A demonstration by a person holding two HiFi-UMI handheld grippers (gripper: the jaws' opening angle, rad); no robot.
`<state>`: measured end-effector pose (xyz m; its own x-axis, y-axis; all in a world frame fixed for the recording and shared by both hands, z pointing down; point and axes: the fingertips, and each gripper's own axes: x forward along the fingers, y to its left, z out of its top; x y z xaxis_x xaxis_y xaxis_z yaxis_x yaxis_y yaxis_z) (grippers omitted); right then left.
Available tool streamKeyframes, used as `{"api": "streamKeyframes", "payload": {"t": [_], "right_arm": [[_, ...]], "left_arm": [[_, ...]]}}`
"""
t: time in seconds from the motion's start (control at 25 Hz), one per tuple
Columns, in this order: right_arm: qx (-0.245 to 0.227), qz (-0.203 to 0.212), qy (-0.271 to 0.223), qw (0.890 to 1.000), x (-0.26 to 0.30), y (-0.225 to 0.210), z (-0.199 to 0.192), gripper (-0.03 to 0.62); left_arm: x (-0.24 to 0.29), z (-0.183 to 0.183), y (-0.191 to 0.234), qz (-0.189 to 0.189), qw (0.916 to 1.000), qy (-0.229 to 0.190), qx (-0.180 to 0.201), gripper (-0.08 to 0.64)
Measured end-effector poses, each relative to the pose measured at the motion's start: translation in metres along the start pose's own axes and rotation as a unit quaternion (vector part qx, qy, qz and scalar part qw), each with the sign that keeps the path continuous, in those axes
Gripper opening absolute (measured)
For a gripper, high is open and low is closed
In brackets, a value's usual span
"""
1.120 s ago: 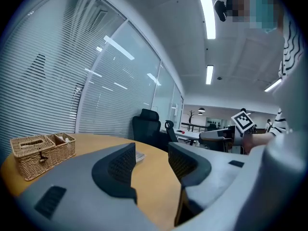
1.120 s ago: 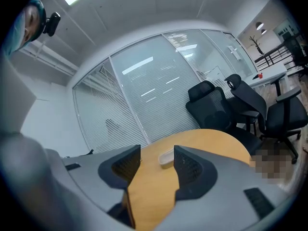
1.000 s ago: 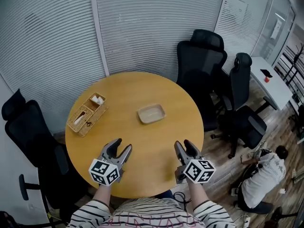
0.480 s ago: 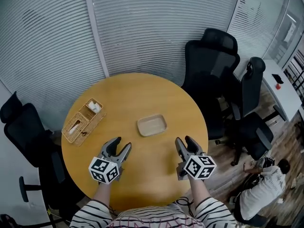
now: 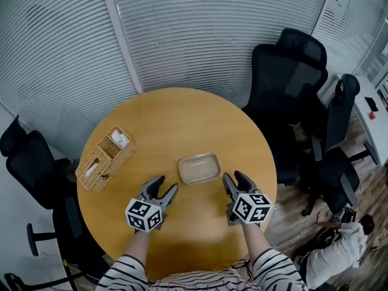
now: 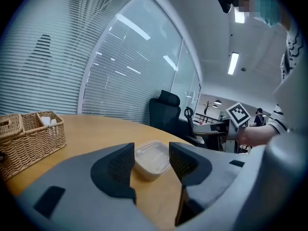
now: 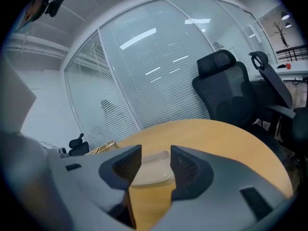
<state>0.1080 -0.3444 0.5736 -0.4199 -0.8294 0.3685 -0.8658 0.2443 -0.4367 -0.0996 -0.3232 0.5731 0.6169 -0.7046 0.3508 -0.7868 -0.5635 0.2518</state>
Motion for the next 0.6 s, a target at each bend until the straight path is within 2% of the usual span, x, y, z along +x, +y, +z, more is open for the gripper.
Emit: {"api": "streamKeyframes", "payload": {"t": [0.32, 0.6], "right_arm": [[-0.013, 0.008, 0.025, 1.000, 0.057, -0.015, -0.027, 0.195], [0.003, 0.013, 0.031, 0.999, 0.083, -0.028, -0.040, 0.195]], "left_arm": [[0.043, -0.021, 0.019, 0.002, 0.9989, 0.025, -0.039, 0.216], [0.067, -0.042, 0.026, 0.005, 0.9956, 0.046, -0.081, 0.229]]}}
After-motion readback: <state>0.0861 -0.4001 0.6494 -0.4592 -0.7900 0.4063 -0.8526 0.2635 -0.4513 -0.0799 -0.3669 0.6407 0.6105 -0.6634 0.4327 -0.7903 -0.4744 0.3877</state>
